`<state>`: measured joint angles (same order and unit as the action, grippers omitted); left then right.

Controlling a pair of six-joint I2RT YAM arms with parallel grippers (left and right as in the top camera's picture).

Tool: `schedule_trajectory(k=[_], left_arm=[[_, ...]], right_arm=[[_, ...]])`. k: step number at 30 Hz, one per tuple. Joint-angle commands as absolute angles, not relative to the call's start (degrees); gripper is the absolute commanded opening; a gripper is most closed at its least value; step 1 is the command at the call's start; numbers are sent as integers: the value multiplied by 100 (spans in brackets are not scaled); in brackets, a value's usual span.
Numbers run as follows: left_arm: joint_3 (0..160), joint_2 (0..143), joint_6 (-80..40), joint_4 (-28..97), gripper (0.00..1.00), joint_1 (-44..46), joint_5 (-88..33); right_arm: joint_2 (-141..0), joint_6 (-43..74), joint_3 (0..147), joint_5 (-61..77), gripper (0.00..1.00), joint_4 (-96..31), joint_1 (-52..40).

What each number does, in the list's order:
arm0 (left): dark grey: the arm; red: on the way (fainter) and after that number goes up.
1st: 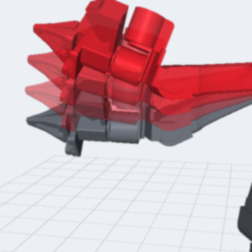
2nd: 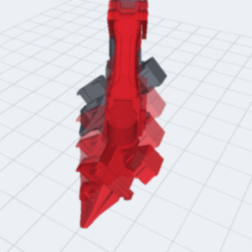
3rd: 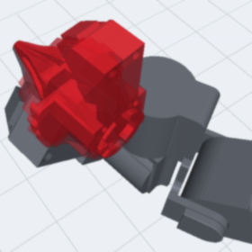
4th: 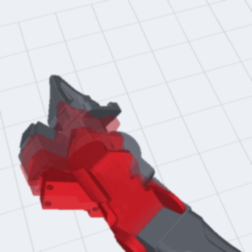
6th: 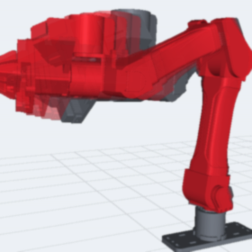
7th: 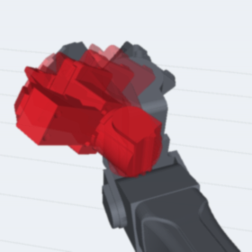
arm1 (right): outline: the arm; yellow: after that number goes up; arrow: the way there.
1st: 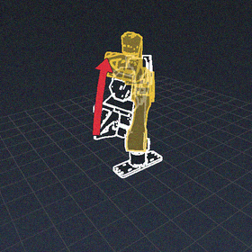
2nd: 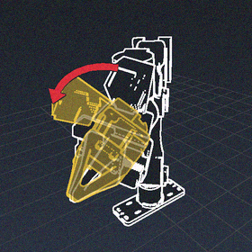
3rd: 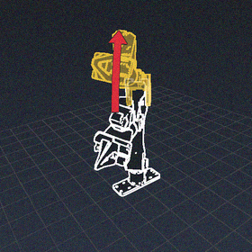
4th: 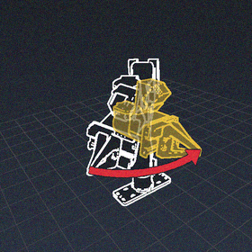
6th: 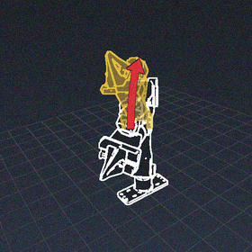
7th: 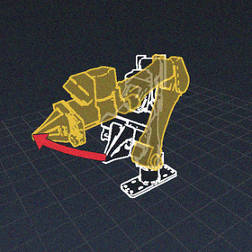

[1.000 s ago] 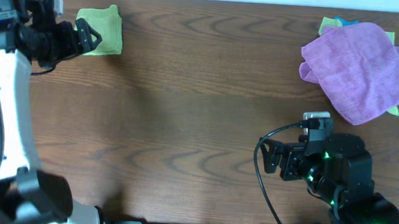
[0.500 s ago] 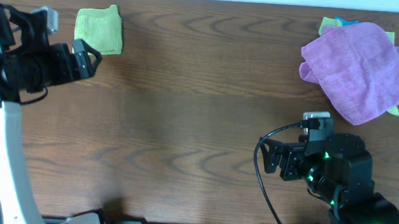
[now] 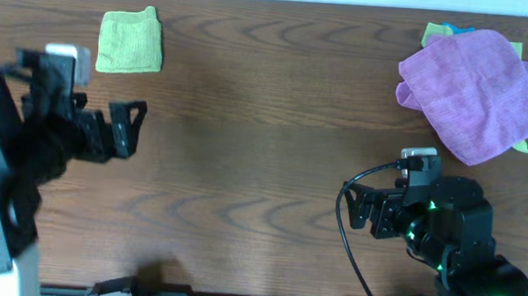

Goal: Fold the cloth

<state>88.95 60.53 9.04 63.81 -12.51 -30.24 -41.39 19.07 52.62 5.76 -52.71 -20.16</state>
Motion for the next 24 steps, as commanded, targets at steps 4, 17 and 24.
schedule_trajectory(k=[4, 17, 24], left_arm=[[7063, 4672, 1011, 5297, 95, -1192, -2958], [4313, 2202, 1076, 4340, 95, -596, -2508], [3256, 1120, 1326, 4300, 95, -519, -2196]], right_arm=[[-4125, 1988, 5225, 580, 99, -5280, -1968], [-4125, 1990, 5225, 580, 99, -5277, -1968], [-4125, 1988, 5225, 580, 99, -5277, -1968]])
